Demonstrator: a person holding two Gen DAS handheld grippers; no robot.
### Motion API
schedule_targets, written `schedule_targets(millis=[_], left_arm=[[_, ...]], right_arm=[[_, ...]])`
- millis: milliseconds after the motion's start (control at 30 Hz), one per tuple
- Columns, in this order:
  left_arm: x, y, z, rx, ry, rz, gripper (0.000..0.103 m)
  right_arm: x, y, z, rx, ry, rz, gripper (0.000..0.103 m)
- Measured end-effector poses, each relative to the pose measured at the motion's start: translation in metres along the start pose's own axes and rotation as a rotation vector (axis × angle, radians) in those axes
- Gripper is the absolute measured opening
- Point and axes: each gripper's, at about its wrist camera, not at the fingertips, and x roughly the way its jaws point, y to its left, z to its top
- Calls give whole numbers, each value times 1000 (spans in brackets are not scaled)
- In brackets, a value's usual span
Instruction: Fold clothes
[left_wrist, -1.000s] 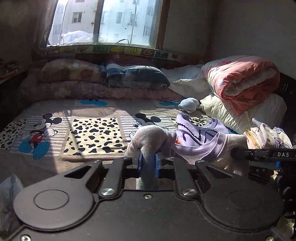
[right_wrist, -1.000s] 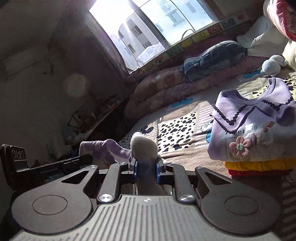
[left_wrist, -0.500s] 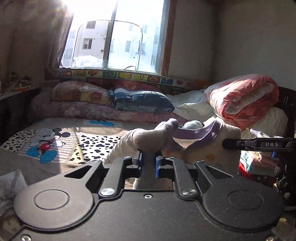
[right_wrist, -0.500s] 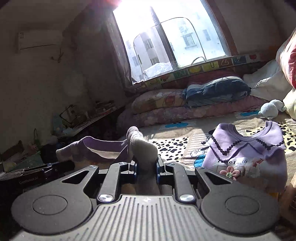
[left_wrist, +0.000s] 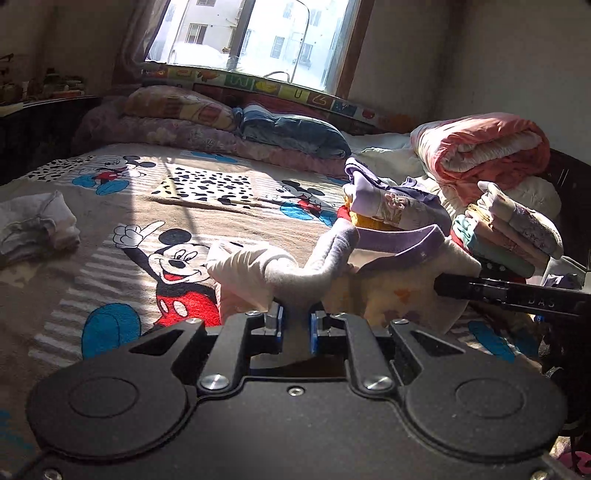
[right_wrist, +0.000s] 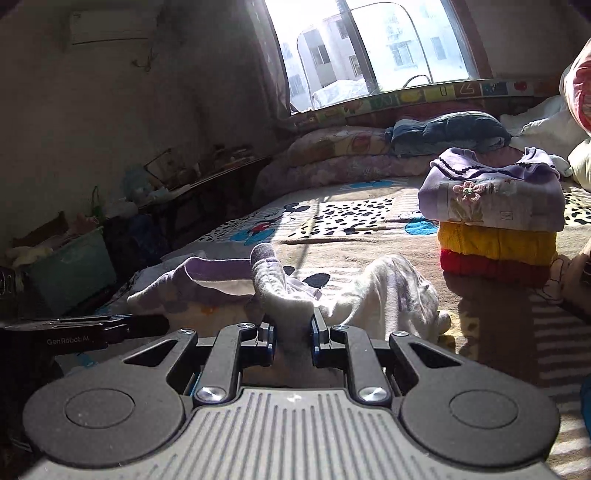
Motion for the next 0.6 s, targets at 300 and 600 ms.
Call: schedule_targets(millis=[300,600], left_arm=[[-44,-12,-59,21,17,46,11],[-80,-17,-120,-30,110,69,10]], right_arm=[[-48,25,-59,30,-12,-24,20],[-74,43,-125,49,96,-66,24]])
